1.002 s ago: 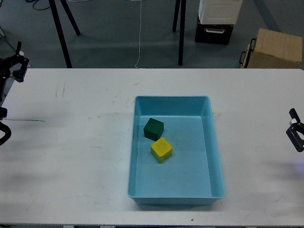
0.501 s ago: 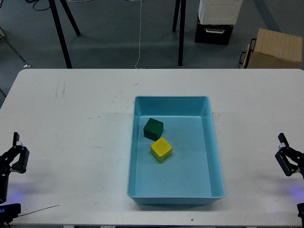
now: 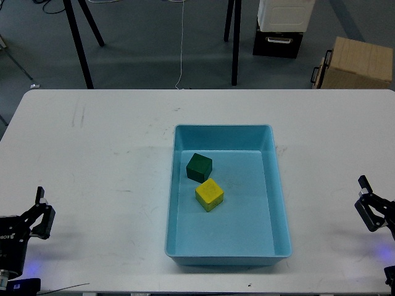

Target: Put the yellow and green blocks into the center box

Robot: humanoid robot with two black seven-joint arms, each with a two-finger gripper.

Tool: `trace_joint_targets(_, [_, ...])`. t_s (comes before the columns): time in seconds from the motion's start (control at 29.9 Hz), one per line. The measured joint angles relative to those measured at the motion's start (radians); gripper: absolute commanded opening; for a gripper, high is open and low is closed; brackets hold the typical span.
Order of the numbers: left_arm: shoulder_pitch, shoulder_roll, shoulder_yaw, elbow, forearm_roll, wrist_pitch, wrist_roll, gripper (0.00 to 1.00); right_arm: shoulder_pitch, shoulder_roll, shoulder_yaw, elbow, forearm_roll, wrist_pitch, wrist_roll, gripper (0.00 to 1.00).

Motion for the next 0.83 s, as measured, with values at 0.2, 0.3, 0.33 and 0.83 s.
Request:
trace_joint_targets(0.2, [0.0, 0.003, 0.0, -0.006, 0.0, 0.0, -0.001, 1.0, 0.001, 0.001, -0.001, 0.001, 0.0, 0.0, 0.0, 1.0])
trace_joint_targets(0.3, [0.0, 0.003, 0.0, -0.014, 0.0, 0.0, 0.0, 1.0, 0.001, 0.001, -0.002, 0.001, 0.0, 0.0, 0.0, 1.0])
trace_joint_targets(0.33, [0.0, 0.003, 0.0, -0.016, 0.0, 0.0, 0.0, 1.0, 0.002, 0.001, -0.002, 0.001, 0.0, 0.0, 0.0, 1.0])
trace_joint_targets(0.83, [0.003, 0.006, 0.0, -0.029, 0.0, 0.0, -0.001, 1.0, 0.005, 0.001, -0.002, 0.0, 0.0, 0.0, 0.0, 1.0])
